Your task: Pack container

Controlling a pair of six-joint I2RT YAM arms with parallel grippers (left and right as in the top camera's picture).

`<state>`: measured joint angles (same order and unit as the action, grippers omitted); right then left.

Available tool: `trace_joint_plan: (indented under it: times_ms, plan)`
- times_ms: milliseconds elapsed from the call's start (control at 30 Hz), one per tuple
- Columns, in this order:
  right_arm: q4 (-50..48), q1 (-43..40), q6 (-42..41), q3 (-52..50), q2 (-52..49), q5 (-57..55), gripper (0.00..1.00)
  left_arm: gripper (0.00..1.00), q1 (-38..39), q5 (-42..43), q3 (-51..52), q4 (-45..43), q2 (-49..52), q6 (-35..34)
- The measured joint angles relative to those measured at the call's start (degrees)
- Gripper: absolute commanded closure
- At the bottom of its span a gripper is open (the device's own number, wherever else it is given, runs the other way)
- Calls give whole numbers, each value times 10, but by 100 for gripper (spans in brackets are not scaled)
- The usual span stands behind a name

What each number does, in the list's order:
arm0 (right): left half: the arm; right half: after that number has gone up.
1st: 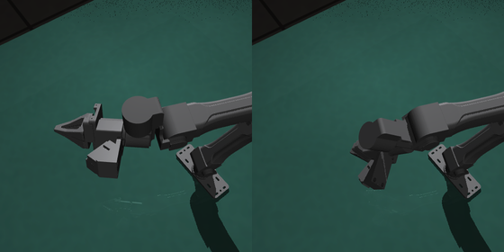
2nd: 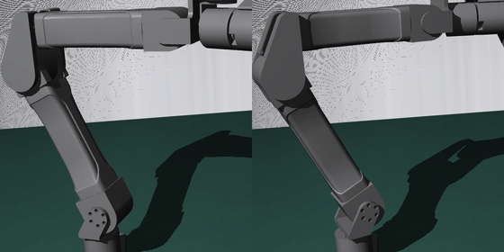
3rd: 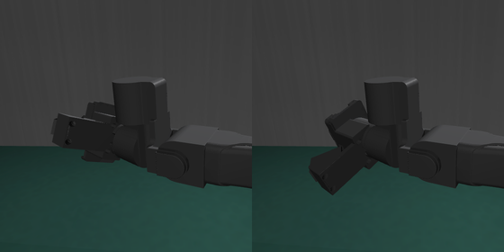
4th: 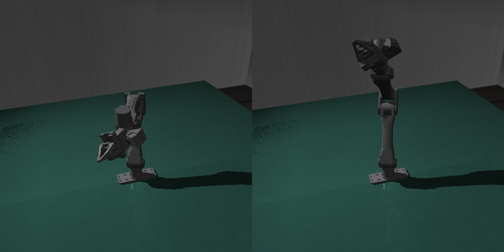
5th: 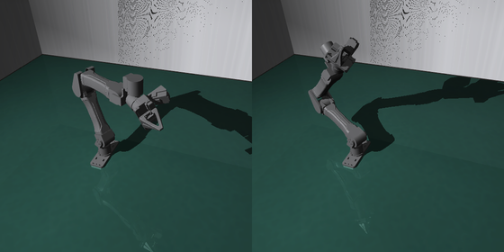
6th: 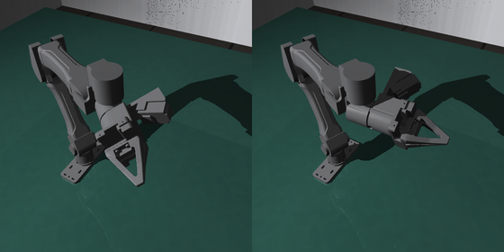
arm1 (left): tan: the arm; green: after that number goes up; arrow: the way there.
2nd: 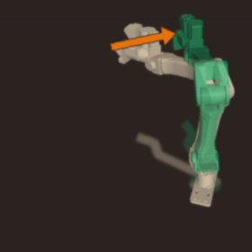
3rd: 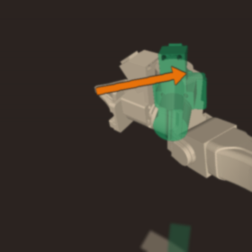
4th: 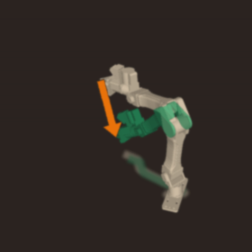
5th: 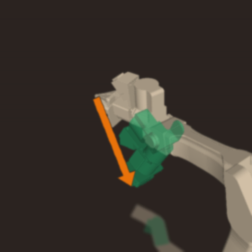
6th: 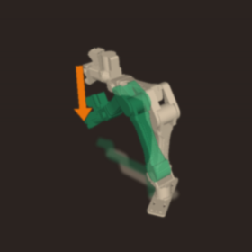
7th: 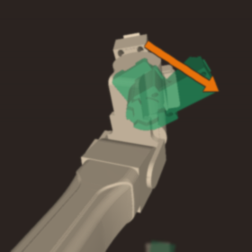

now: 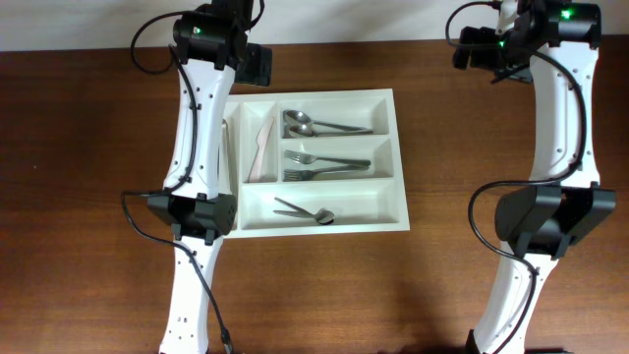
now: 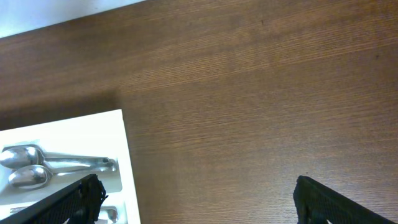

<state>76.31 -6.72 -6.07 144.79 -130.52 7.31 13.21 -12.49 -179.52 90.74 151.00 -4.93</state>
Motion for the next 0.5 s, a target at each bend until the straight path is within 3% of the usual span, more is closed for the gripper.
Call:
trace_joint_plan:
  times_ms: [500]
  plan:
    - [0,0,1,0,0,0,1,1,0,0,0,-1,-4,0]
